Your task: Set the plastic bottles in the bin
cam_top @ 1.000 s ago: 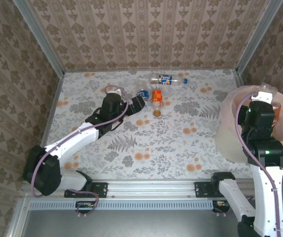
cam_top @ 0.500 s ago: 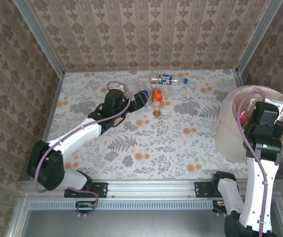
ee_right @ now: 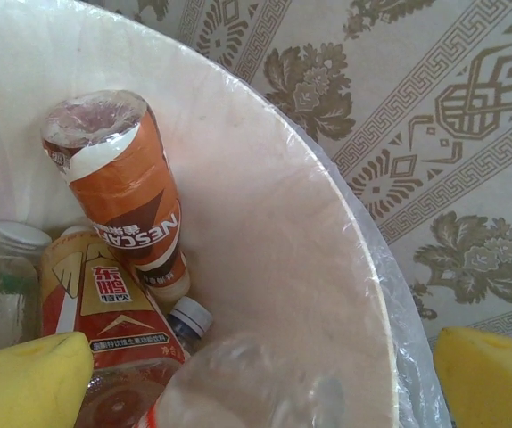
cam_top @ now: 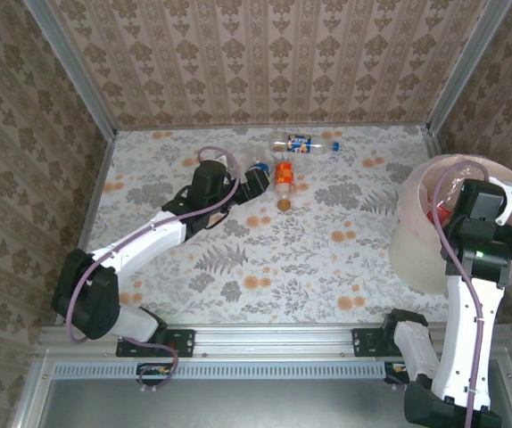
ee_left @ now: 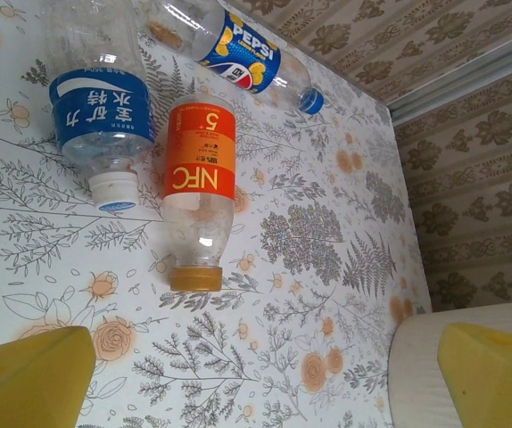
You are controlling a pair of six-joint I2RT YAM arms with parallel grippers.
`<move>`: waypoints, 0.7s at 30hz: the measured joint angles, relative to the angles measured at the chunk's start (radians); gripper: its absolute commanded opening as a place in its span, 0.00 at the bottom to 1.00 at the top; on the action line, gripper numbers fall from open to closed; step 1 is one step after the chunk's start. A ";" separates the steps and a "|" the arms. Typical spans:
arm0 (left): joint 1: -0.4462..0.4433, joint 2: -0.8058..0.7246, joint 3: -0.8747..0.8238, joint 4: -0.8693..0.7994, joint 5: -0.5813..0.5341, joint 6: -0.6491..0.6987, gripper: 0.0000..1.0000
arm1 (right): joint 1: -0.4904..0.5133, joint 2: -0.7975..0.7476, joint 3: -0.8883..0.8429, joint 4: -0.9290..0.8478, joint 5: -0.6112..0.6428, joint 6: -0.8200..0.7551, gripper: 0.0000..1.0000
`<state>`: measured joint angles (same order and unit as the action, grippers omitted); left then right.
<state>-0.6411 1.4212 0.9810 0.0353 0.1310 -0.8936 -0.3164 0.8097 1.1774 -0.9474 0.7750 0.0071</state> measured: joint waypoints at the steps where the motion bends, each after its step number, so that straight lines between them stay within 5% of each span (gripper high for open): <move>1: 0.000 0.000 0.000 0.000 0.000 0.000 1.00 | 0.000 0.006 0.011 -0.007 -0.012 0.012 1.00; 11: 0.002 0.000 -0.009 0.001 -0.009 0.000 1.00 | 0.039 0.052 0.169 -0.030 -0.444 0.179 1.00; 21: 0.048 -0.022 -0.082 -0.019 -0.058 -0.024 1.00 | 0.447 0.216 0.280 0.049 -0.613 0.264 1.00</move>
<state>-0.5934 1.3991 0.8989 0.0158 0.0731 -0.9173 0.1303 1.0256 1.4578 -0.8986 0.1616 0.2710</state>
